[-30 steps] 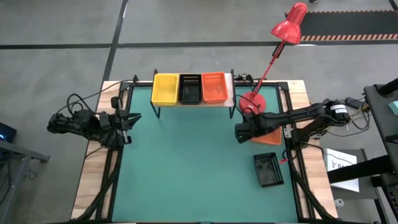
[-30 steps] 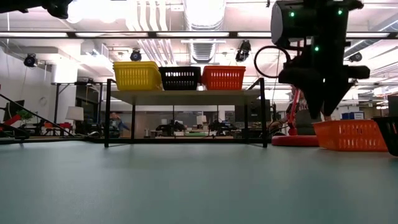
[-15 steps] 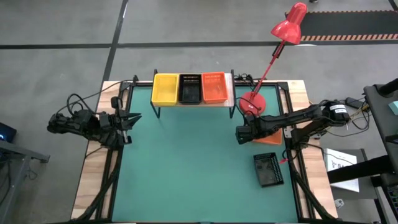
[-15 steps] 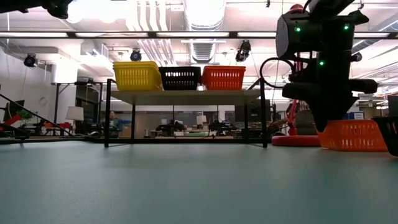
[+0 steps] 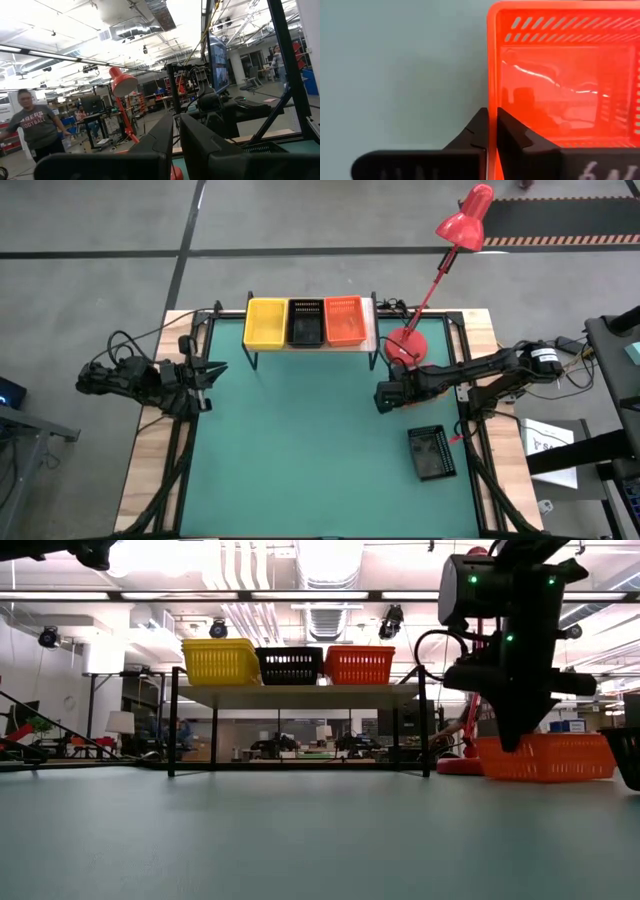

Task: Stack baskets on shelf by color
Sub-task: Stack the orange bin on top of the orange bin on the shelf

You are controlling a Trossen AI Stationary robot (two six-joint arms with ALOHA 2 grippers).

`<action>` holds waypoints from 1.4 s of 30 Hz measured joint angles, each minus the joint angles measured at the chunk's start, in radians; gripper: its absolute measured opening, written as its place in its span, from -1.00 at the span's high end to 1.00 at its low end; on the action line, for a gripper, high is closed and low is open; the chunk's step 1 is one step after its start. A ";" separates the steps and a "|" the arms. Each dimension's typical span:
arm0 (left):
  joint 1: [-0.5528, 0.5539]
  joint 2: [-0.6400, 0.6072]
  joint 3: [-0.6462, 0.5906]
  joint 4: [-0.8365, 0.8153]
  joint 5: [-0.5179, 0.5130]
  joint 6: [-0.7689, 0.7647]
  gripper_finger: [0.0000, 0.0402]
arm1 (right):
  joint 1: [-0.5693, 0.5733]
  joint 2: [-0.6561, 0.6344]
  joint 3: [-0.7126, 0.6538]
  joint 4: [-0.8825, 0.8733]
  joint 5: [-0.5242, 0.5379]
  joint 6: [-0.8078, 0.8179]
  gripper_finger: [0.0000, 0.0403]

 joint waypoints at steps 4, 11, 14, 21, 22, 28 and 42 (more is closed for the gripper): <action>0.000 0.000 0.000 0.000 0.000 0.000 0.92 | 0.018 0.000 0.021 -0.004 -0.068 -0.047 0.94; 0.000 0.000 0.000 0.000 0.000 0.000 0.92 | 0.073 0.000 0.143 0.004 -0.200 -0.279 0.94; 0.000 0.000 0.000 0.000 0.000 0.000 0.92 | 0.102 0.000 0.198 0.033 -0.245 -0.391 0.94; 0.000 0.000 0.000 0.000 0.000 0.000 0.92 | 0.193 0.000 0.302 0.156 -0.257 -0.780 0.94; 0.000 0.000 0.000 0.000 0.000 0.000 0.92 | 0.210 0.000 0.313 0.184 -0.254 -0.856 0.95; 0.000 0.000 0.000 0.000 0.000 0.000 0.92 | 0.322 0.003 0.358 0.361 -0.228 -1.408 0.95; 0.000 0.000 0.000 0.000 0.000 0.000 0.92 | 0.258 0.003 0.535 0.432 0.358 -1.778 0.95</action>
